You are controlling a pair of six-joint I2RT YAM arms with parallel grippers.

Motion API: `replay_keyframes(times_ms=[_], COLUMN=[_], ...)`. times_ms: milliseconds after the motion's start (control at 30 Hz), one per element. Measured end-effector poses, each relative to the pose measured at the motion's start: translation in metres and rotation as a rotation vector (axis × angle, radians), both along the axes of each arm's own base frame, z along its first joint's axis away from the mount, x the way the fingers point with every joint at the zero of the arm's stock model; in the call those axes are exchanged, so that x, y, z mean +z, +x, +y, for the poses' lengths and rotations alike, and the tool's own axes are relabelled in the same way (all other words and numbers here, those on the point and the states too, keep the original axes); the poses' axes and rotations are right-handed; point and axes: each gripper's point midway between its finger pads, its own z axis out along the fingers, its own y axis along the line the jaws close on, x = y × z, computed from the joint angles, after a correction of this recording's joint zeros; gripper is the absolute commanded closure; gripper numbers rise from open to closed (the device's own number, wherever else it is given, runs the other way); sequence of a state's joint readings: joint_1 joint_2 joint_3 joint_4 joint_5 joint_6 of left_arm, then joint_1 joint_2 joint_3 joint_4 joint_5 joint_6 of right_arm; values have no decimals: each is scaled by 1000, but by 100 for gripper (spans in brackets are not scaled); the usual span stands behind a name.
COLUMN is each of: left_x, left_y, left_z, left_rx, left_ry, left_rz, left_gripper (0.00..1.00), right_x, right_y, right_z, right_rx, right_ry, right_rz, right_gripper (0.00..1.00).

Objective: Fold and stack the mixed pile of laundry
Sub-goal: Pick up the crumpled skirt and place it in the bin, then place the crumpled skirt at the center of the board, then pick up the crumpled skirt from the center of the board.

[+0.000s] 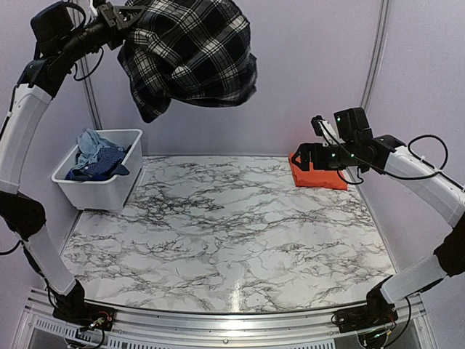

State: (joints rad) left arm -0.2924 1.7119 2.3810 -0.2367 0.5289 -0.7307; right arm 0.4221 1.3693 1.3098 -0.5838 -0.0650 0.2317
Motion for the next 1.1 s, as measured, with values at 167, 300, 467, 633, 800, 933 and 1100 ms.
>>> replay_keyframes(times_ms=[167, 300, 467, 633, 800, 933, 1100], left_x=[-68, -190, -327, -413, -460, -499, -539], left_y=[-3, 17, 10, -35, -76, -97, -106], left_z=[-16, 38, 79, 70, 48, 34, 33], left_rx=[-41, 171, 305, 237, 132, 73, 62], left_ry=[70, 171, 359, 542, 657, 743, 804], left_rz=[152, 435, 698, 832, 874, 941, 1036], left_gripper=[1, 1, 1, 1, 1, 10, 19], right_x=[-2, -17, -46, -58, -72, -102, -123], right_y=[2, -1, -20, -48, -89, -105, -107], right_z=[-1, -19, -37, -7, 64, 121, 198], right_rx=[-1, -33, -41, 93, 306, 421, 528], right_ry=[1, -10, -30, 27, 66, 35, -49], right_rz=[4, 35, 118, 182, 245, 328, 356], right_gripper=[1, 2, 4, 8, 12, 13, 14])
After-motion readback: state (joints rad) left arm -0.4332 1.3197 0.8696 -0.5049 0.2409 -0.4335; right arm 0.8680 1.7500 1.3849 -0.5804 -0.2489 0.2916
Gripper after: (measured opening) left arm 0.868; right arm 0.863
